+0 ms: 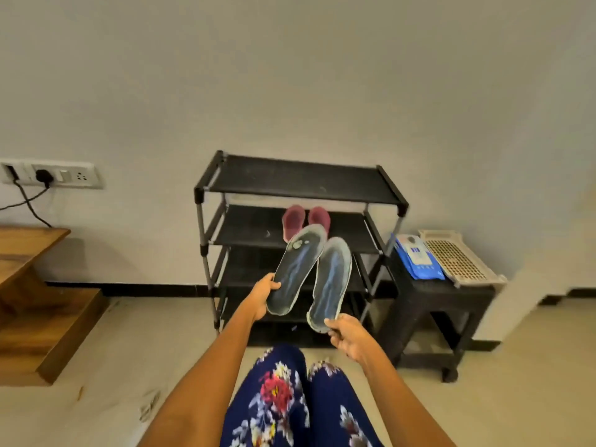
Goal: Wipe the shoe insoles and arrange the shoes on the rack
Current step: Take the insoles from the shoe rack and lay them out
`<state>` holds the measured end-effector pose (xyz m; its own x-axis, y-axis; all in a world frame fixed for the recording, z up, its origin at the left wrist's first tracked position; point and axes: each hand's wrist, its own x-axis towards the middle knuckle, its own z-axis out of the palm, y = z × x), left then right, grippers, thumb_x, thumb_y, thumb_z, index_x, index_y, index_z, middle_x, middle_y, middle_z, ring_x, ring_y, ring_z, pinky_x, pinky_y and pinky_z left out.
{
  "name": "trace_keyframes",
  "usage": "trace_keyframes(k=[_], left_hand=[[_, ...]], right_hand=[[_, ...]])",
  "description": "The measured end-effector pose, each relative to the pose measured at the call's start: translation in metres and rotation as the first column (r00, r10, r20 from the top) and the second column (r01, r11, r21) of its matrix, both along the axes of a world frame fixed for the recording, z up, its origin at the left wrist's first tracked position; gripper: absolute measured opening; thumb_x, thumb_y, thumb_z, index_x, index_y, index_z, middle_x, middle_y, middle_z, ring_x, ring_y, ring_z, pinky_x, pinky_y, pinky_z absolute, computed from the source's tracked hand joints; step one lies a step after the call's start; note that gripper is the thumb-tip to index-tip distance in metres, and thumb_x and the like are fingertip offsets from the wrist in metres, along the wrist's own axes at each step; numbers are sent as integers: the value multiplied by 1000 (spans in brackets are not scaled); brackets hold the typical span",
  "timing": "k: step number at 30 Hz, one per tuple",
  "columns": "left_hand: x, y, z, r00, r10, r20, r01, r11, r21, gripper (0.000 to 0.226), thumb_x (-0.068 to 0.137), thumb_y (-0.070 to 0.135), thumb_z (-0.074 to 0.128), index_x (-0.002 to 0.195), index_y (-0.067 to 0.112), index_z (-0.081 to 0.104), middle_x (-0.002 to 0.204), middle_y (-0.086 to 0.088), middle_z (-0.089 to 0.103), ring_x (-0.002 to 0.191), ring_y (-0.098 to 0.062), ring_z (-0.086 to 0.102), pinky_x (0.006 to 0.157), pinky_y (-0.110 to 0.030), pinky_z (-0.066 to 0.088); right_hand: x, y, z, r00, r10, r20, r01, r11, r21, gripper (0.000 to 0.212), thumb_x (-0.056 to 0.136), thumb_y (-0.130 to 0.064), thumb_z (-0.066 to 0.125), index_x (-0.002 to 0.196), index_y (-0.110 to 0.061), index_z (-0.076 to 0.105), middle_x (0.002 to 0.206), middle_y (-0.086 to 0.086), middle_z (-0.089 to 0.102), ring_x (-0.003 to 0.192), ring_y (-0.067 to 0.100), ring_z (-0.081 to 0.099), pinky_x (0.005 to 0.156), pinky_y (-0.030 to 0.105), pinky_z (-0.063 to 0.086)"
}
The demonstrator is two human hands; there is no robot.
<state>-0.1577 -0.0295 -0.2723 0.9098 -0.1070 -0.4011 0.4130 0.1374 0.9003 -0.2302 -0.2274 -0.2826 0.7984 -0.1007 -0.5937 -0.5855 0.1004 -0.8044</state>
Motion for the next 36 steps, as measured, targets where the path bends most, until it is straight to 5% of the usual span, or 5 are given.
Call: trace_keyframes(k=[9, 14, 18, 26, 36], left_hand=[[-44, -132, -20, 908, -408, -94, 419, 880, 226, 28, 91, -7, 35, 93, 12, 55, 106, -12, 56, 92, -28, 54, 88, -38, 42], [-42, -207, -54, 781, -571, -254, 625, 719, 305, 32, 89, -9, 34, 90, 14, 56, 95, -10, 57, 94, -28, 52, 89, -38, 42], [-15, -273, -94, 678, -658, -327, 731, 556, 397, 33, 91, -11, 32, 108, 6, 54, 110, -12, 54, 101, -25, 47, 89, -35, 39], [40, -360, -269, 580, -697, -422, 760, 277, 588, 37, 94, -5, 38, 130, 1, 46, 132, -18, 50, 116, -29, 49, 92, -31, 40], [58, -438, -453, 496, -776, -389, 808, 249, 535, 37, 94, -7, 36, 127, -1, 50, 131, -17, 52, 120, -33, 49, 96, -35, 40]], right_hand=[[-89, -108, -35, 958, -286, -17, 286, 957, 41, 23, 92, 3, 53, 75, -10, 45, 66, 8, 50, 40, 6, 48, 43, 15, 48], [-116, -152, -73, 900, -430, -79, 437, 889, 136, 18, 88, 7, 55, 104, -1, 53, 83, 12, 59, 68, 19, 57, 54, 24, 50], [-120, -189, -125, 797, -566, -213, 598, 788, 147, 14, 87, 9, 56, 88, -4, 50, 99, 18, 58, 78, 25, 60, 62, 28, 52], [-82, -244, -284, 525, -729, -438, 838, 532, 119, 13, 88, 8, 54, 98, 0, 53, 105, 20, 58, 82, 28, 59, 71, 35, 53], [-79, -254, -439, 355, -725, -590, 908, 416, 36, 18, 87, 9, 56, 102, 0, 55, 107, 21, 58, 87, 31, 61, 59, 32, 58]])
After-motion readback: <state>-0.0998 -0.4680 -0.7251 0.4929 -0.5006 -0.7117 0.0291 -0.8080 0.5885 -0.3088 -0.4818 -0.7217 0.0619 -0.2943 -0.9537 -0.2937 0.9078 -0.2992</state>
